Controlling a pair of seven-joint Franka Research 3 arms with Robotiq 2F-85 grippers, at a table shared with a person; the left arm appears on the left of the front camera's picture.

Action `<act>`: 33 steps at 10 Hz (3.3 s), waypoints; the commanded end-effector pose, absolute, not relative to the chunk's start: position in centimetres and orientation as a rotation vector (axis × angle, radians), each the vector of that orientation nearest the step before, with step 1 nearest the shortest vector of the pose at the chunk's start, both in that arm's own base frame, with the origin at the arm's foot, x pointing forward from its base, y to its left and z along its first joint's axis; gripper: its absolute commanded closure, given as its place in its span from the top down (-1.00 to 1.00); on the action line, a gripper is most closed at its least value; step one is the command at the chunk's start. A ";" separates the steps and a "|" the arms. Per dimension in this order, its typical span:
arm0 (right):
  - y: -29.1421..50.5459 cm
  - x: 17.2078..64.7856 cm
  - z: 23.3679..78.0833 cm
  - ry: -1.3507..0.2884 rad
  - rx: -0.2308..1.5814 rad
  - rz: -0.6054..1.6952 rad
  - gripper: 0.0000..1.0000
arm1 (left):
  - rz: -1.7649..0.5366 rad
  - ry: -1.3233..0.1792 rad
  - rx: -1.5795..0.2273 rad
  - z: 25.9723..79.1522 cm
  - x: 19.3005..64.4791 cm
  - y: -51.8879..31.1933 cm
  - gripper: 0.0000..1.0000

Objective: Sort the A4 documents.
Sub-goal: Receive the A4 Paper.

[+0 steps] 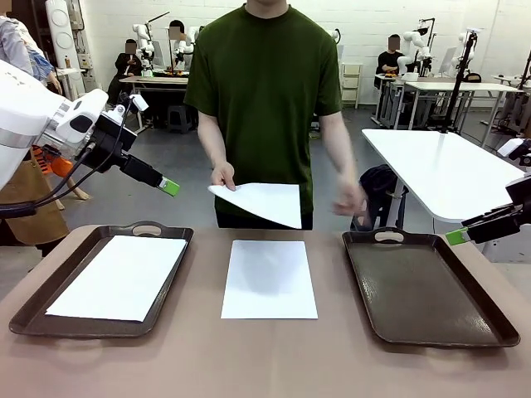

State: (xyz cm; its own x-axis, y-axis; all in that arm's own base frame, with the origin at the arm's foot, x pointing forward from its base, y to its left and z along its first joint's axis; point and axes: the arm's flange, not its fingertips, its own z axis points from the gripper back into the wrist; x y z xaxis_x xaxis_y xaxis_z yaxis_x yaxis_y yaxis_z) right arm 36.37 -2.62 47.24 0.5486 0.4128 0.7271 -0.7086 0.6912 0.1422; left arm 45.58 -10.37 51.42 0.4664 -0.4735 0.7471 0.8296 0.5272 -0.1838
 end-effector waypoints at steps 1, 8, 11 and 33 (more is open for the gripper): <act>-2.6 36.9 47.0 -0.743 0.478 0.700 1.00 | -0.862 -0.696 -0.586 51.5 45.5 -10.4 1.00; -2.6 36.9 47.0 -0.743 0.478 0.700 1.00 | -0.862 -0.696 -0.586 51.5 45.5 -10.4 1.00; -2.6 36.9 47.0 -0.743 0.478 0.700 1.00 | -0.862 -0.696 -0.586 51.5 45.5 -10.4 1.00; 20.7 47.4 41.3 -0.260 1.401 -0.048 1.00 | -0.862 -0.696 -0.586 51.5 45.5 -10.4 1.00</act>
